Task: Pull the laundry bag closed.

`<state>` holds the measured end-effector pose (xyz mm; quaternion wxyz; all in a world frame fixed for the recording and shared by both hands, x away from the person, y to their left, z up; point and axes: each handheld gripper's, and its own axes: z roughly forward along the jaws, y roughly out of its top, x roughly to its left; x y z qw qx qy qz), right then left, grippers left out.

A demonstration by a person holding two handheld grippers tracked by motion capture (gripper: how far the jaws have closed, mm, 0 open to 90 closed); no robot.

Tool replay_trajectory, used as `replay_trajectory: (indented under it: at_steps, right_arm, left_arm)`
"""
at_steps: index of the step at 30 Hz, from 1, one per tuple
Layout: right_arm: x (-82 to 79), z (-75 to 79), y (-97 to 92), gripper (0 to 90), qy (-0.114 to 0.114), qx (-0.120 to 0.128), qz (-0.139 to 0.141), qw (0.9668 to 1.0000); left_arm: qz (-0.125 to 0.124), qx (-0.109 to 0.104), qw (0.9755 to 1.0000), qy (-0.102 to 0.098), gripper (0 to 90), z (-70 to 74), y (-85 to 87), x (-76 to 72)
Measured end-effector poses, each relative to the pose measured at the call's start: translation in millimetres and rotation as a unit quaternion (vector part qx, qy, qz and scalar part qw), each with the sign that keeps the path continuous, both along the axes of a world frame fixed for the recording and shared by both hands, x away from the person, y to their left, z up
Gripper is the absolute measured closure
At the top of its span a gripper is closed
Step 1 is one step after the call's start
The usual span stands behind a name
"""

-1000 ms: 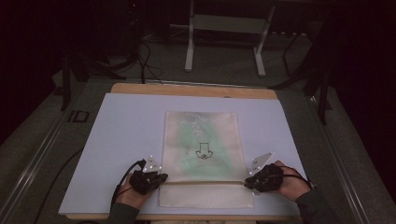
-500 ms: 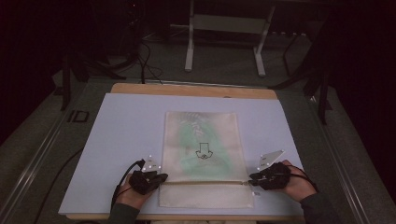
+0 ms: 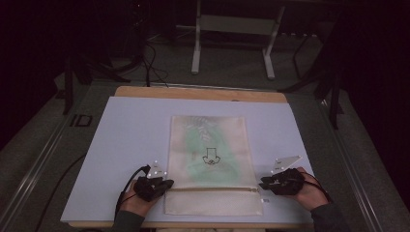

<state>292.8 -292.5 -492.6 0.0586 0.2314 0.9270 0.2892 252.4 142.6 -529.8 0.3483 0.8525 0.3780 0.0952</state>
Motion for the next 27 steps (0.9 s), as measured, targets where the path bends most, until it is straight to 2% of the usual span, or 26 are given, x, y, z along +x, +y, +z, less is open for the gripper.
replay_trajectory:
  at_steps: [12,18,27]
  right_arm:
    - [0.7,-5.0,-11.0,72.4,-0.007,0.017,-0.043,0.9989]
    - [0.8,-5.9,-12.4,72.1,-0.005,0.022,-0.048,0.9986]
    - [1.9,-9.0,-13.8,71.8,-0.002,0.023,-0.050,0.9985]
  left_arm:
    - [-0.001,0.000,1.0000,-0.004,87.5,0.7,0.5,-0.3]
    - [0.001,0.000,1.0000,-0.007,87.1,1.6,2.3,0.0]
    - [0.026,-0.003,0.9994,-0.021,85.2,3.5,9.2,0.4]
